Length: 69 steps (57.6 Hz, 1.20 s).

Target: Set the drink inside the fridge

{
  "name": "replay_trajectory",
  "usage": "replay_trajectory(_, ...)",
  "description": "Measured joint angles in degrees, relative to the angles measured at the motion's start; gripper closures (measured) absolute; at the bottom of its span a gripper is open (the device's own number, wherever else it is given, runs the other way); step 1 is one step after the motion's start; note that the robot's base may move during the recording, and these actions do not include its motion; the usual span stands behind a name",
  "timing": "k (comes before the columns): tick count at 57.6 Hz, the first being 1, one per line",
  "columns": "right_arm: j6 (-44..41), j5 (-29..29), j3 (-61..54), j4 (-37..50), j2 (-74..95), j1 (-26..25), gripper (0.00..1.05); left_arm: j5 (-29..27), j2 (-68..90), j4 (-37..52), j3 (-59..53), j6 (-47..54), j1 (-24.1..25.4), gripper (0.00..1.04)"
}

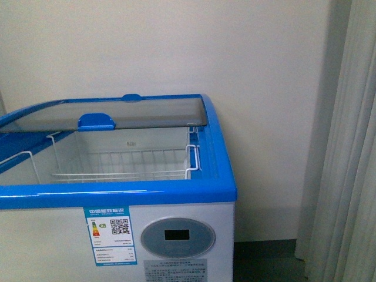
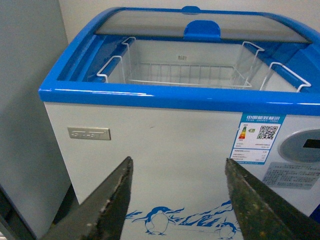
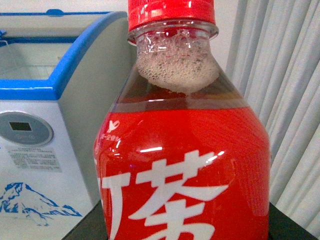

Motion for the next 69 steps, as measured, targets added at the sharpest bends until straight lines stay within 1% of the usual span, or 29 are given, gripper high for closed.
replay_trajectory(1, -0.02, 0.02, 0.0, 0.0, 0.0, 0.0, 0.64, -0.7, -0.74, -0.44, -0.17, -0.02, -0.11, 0.54)
replay_trajectory(2, -0.02, 0.04, 0.0, 0.0, 0.0, 0.0, 0.64, -1.05, -0.96, -0.52, -0.2, -0.02, -0.24, 0.56)
replay_trajectory(4, -0.02, 0.04, 0.0, 0.0, 0.0, 0.0, 0.64, -2.64, -2.4, -0.9, -0.26, 0.0, -1.01, 0.66)
replay_trajectory(5, 0.0, 0.02, 0.0, 0.0, 0.0, 0.0, 0.64, -3.91, -3.08, -1.44, -0.26, 0.0, -2.05, 0.69)
replay_trajectory(6, 0.0, 0.0, 0.0, 0.0, 0.0, 0.0, 0.64, -6.64, -3.78, -2.25, -0.28, -0.02, -3.58, 0.73)
replay_trajectory(8, 0.0, -0.02, 0.0, 0.0, 0.0, 0.02, 0.64, -9.2, -5.18, -3.67, -0.48, 0.0, -6.43, 0.79)
replay_trajectory(11, -0.02, 0.0, 0.0, 0.0, 0.0, 0.02, 0.64, -9.7, -7.39, -5.09, -0.94, 0.04, -9.11, 0.9)
replay_trajectory(14, -0.02, 0.02, 0.0, 0.0, 0.0, 0.02, 0.64, -10.25, -8.92, -5.01, -2.12, 0.11, -9.57, 0.99)
replay_trajectory(16, 0.0, 0.07, 0.0, 0.0, 0.0, 0.02, 0.64, -10.49, -9.27, -5.38, -2.21, 0.13, -9.64, 1.02)
replay_trajectory(27, 0.0, 0.02, 0.0, 0.0, 0.0, 0.02, 0.64, -10.71, -10.34, -5.9, -2.21, 0.17, -9.84, 1.02)
replay_trajectory(31, 0.0, 0.02, 0.0, 0.0, 0.0, 0.02, 0.64, -10.64, -15.41, -12.96, -2.19, 0.22, -9.84, 1.02)
replay_trajectory(34, -0.02, 0.07, 0.0, 0.0, 0.0, 0.02, 0.64, -10.71, -18.1, -15.12, -2.19, 0.22, -9.84, 1.02)
replay_trajectory(62, 0.0, 0.02, 0.0, 0.0, 0.0, 0.02, 0.64, -10.71, -19.91, -15.87, -2.19, 0.2, -9.86, 1.02)
replay_trajectory(67, 0.0, 0.02, 0.0, 0.0, 0.0, 0.02, 0.64, -10.71, -19.91, -15.87, -2.19, 0.2, -9.86, 0.9)
replay_trajectory(69, 0.0, 0.02, 0.0, 0.0, 0.0, 0.02, 0.64, -10.71, -19.91, -15.87, -2.19, 0.2, -9.86, 0.83)
